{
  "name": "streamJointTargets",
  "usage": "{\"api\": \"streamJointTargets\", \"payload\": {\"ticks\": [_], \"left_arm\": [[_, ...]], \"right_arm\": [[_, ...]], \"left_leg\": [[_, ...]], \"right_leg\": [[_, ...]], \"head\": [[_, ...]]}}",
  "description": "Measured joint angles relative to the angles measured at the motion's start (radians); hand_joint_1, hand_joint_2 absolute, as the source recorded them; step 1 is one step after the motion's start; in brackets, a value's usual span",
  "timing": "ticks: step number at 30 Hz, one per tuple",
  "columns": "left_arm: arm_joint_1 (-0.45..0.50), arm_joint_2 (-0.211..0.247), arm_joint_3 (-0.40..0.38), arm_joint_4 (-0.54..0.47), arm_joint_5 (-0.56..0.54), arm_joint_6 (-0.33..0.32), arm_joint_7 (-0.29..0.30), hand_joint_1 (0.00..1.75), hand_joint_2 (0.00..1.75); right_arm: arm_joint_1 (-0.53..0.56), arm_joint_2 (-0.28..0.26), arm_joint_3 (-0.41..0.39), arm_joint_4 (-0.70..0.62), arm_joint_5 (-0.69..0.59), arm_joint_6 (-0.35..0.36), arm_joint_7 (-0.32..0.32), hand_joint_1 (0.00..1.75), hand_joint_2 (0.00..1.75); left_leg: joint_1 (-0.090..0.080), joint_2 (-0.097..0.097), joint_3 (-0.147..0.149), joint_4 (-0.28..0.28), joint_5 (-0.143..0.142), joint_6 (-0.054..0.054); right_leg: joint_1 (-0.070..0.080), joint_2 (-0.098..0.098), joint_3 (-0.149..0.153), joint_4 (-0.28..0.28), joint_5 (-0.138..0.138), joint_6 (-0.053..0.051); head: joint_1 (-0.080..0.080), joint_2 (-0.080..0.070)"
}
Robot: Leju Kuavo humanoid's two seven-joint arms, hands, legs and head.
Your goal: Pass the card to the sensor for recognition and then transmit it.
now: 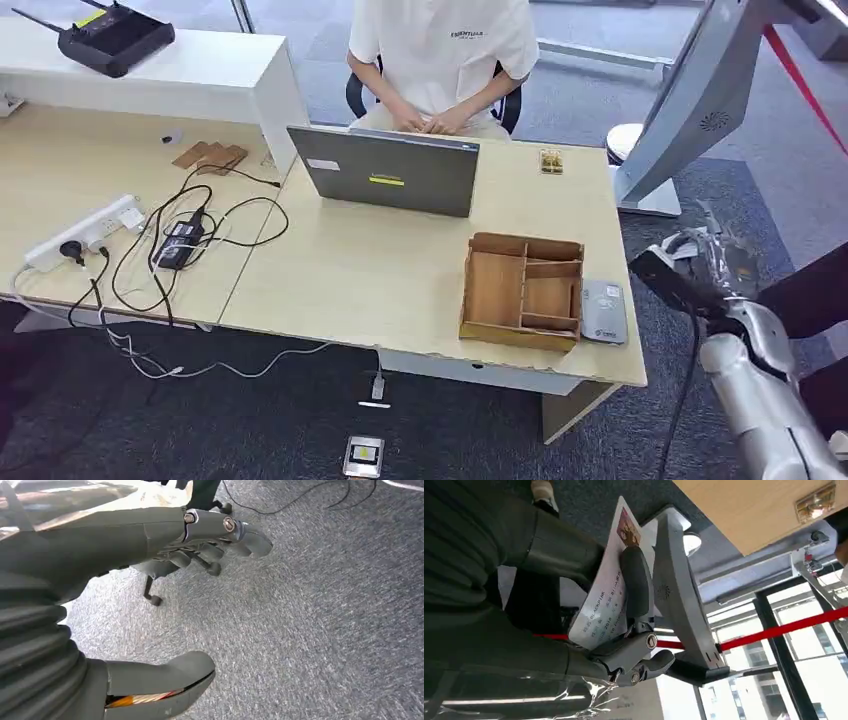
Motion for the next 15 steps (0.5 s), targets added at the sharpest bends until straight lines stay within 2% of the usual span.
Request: {"api": "streamJointTargets", "payload": {"ticks": [15], "left_arm": [[-0.006,-0.001,0.0,0.0,-0.016,0.0,0.015,0.0,1.75]], "right_arm": [[0.017,0.013,0.002,0.078,0.002,-0.006,-0.004,1.75,1.75]], "left_leg": [[0.0,0.0,0.0,0.0,0.0,0.0]], "right_leg": [[0.0,0.0,0.0,0.0,0.0,0.0]], "head": [[0.0,0.0]]}}
